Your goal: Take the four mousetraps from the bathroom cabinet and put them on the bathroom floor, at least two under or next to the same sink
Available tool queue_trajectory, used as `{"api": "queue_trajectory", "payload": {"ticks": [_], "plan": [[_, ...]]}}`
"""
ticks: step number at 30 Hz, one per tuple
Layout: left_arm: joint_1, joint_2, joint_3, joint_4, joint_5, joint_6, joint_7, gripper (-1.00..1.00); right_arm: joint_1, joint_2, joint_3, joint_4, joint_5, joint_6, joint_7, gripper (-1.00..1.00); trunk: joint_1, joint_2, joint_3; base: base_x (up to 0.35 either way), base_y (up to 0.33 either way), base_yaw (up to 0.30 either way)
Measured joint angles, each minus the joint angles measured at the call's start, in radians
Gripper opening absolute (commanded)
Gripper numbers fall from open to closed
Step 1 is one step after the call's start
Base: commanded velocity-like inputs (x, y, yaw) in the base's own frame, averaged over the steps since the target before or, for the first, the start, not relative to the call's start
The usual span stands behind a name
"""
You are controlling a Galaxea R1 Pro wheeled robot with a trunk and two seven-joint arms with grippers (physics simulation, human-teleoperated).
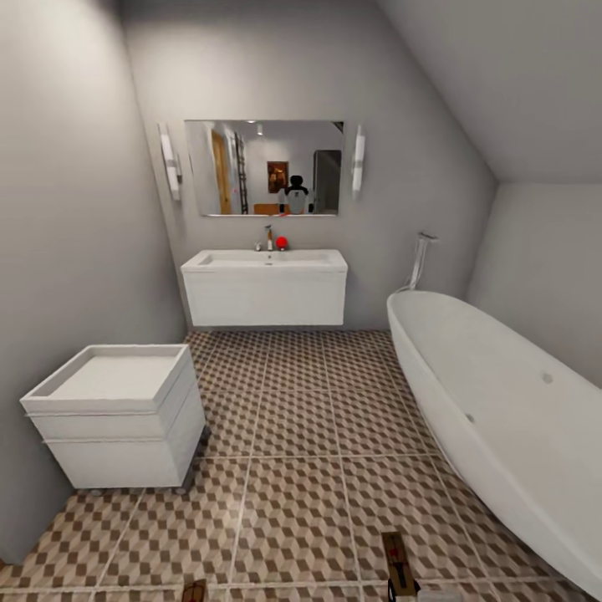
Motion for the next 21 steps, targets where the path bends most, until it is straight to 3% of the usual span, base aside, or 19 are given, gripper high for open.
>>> {"api": "queue_trajectory", "payload": {"ticks": [21], "plan": [[0.000,0.000,0.000,0.000,-0.001,0.000,0.000,-1.00,0.000,0.000,0.000,0.000,0.001,-0.001,0.000,-1.00,0.000,0.000,0.000,0.317,0.000,0.008]]}}
